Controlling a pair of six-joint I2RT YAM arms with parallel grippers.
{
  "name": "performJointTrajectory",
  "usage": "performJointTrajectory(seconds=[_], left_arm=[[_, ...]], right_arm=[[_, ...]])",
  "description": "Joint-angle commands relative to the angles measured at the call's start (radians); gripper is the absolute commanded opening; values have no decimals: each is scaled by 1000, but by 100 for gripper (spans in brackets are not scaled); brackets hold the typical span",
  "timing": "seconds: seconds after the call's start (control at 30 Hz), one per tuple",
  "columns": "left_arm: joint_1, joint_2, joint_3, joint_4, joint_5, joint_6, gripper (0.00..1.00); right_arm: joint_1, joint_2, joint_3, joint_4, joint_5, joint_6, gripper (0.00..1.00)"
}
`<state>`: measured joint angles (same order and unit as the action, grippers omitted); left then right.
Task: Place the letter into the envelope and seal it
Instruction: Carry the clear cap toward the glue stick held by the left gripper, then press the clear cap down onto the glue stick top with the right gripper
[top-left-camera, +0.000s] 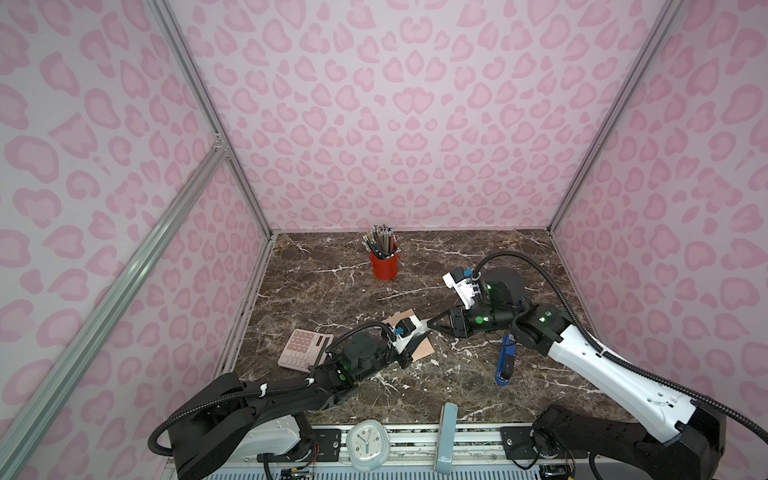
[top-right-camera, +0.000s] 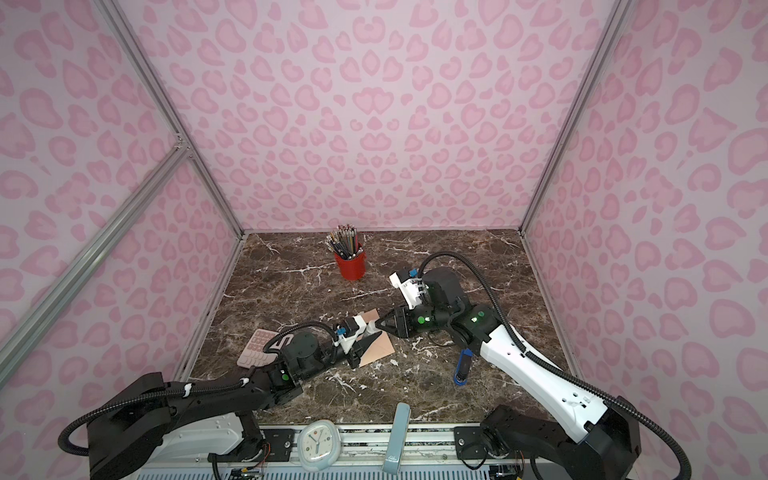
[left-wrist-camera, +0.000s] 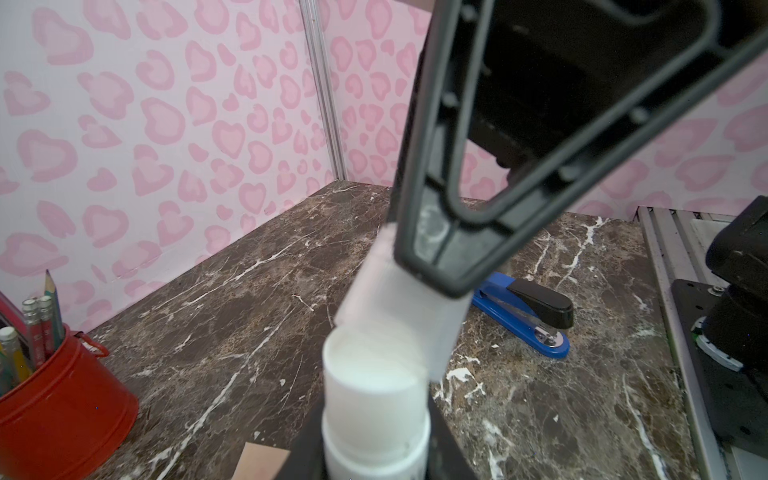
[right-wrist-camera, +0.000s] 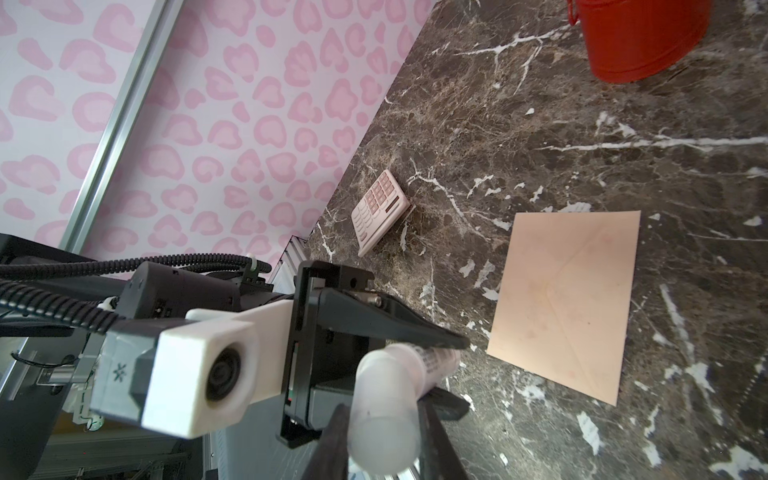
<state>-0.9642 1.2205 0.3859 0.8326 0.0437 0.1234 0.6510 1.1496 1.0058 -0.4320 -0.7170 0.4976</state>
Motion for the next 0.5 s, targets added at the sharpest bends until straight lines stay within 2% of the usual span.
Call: performJointTrajectory(seconds=[0.0, 0.47], left_arm=[[-2, 5, 14, 45, 16, -5, 4], [-24, 42, 39, 31, 29, -4, 4]], right_arm=[[6, 3, -5, 33, -33, 4, 27], [32, 34, 26, 80, -34, 31, 27]])
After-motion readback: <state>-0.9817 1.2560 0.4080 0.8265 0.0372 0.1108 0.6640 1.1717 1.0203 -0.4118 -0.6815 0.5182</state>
